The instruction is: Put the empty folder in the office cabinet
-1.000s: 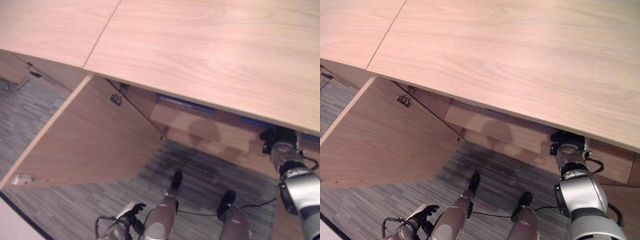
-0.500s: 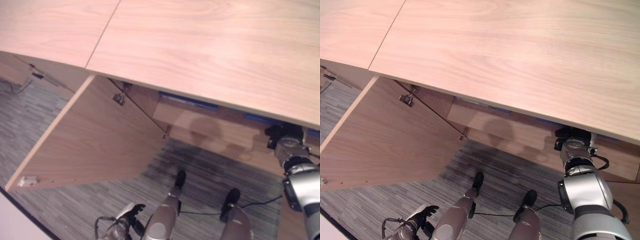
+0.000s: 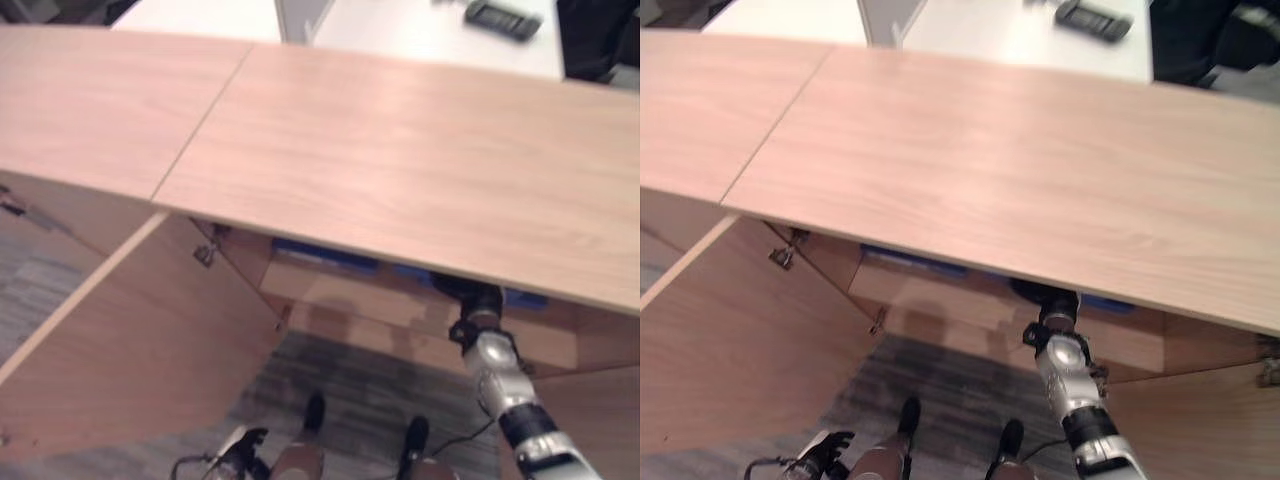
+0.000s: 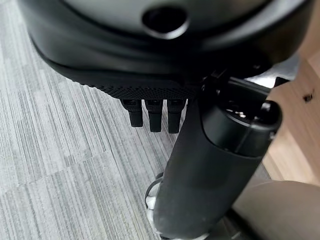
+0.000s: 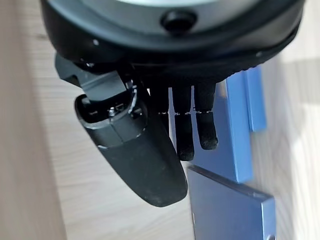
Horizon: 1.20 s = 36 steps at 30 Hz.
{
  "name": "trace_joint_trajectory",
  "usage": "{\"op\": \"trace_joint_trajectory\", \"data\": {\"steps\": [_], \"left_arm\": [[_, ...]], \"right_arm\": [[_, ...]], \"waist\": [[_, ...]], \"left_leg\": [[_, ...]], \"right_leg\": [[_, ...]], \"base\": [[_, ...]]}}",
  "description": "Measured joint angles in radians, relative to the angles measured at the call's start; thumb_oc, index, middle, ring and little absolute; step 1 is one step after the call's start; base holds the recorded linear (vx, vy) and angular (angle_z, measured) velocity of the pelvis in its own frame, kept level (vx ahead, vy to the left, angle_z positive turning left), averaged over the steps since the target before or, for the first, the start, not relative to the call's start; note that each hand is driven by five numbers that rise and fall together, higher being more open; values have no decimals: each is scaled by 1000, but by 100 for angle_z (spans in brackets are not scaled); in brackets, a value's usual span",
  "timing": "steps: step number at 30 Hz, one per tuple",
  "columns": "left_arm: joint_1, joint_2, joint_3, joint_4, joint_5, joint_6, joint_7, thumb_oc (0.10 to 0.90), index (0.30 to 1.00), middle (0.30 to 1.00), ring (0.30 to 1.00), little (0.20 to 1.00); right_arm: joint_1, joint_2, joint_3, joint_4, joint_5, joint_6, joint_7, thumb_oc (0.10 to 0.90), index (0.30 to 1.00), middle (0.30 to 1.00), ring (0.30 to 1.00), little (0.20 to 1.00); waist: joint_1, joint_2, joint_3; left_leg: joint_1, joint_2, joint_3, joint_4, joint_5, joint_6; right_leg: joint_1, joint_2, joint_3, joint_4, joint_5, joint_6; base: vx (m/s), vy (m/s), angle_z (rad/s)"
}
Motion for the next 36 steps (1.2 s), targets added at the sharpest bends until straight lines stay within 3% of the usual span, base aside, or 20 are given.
{"op": "trace_joint_trajectory", "data": {"steps": [4, 13, 14, 17, 23, 29, 34, 36], "left_arm": [[40, -4, 3, 2, 17, 7, 0, 800, 900, 900, 900, 900], [82, -13, 38, 24, 35, 27, -12, 800, 900, 900, 900, 900], [85, -12, 38, 34, 35, 29, -21, 800, 900, 900, 900, 900], [96, -13, 33, 45, 34, 40, -23, 800, 900, 900, 900, 900], [105, -17, 31, 44, 33, 39, -25, 800, 900, 900, 900, 900], [112, -20, 32, 39, -4, 36, -24, 800, 900, 900, 900, 900], [112, -22, 32, 34, -7, 30, -23, 800, 900, 900, 900, 900], [100, -24, 31, 30, -12, 18, -22, 800, 900, 900, 900, 900]], "right_arm": [[92, 4, -11, -7, -6, 1, 15, 400, 300, 300, 300, 300], [306, 37, -2, 12, -6, 19, 62, 414, 321, 321, 321, 321], [319, 40, 0, 47, -8, 12, 74, 800, 900, 900, 900, 900], [327, 46, 7, 175, -40, 52, 72, 800, 900, 900, 900, 900], [359, 46, 7, 193, -48, 81, 70, 800, 900, 900, 900, 900], [360, 35, 46, 193, -173, 83, 73, 800, 900, 900, 900, 900], [361, 35, 81, 195, -203, 88, 78, 800, 900, 900, 900, 900], [361, 34, 92, 203, -204, 92, 81, 800, 900, 900, 900, 900]], "waist": [[-31, -5, -41], [-71, -4, -141], [-85, -4, -154], [-85, -4, -183], [-84, 10, -191], [-76, 26, -196], [-53, 41, -195], [-51, 50, -189]], "left_leg": [[70, -3, 31, -14, -21, 2], [139, 22, 91, -18, -48, -7], [143, 27, 92, -18, -51, -3], [155, 32, 113, -19, -61, -10], [154, 36, 107, -19, -58, -8], [148, 38, 55, -18, -47, -4], [144, 50, 24, -18, -42, -13], [126, 55, -22, -15, -32, -27]], "right_leg": [[71, 4, 23, -56, 18, 6], [98, 29, 78, -62, 3, 2], [99, 30, 83, -63, 4, 1], [102, 34, 95, -64, 7, 2], [109, 37, 101, -64, 11, -1], [136, 42, 52, -64, 0, -3], [153, 55, 21, -64, -8, -7], [163, 66, -24, -64, -20, -19]], "base": [[58, 7, -21], [31, -31, -20], [-6, -82, -19], [3, -44, -17], [0, -46, 1], [-33, -70, 22], [-76, -67, 24], [-154, -29, 56]]}}
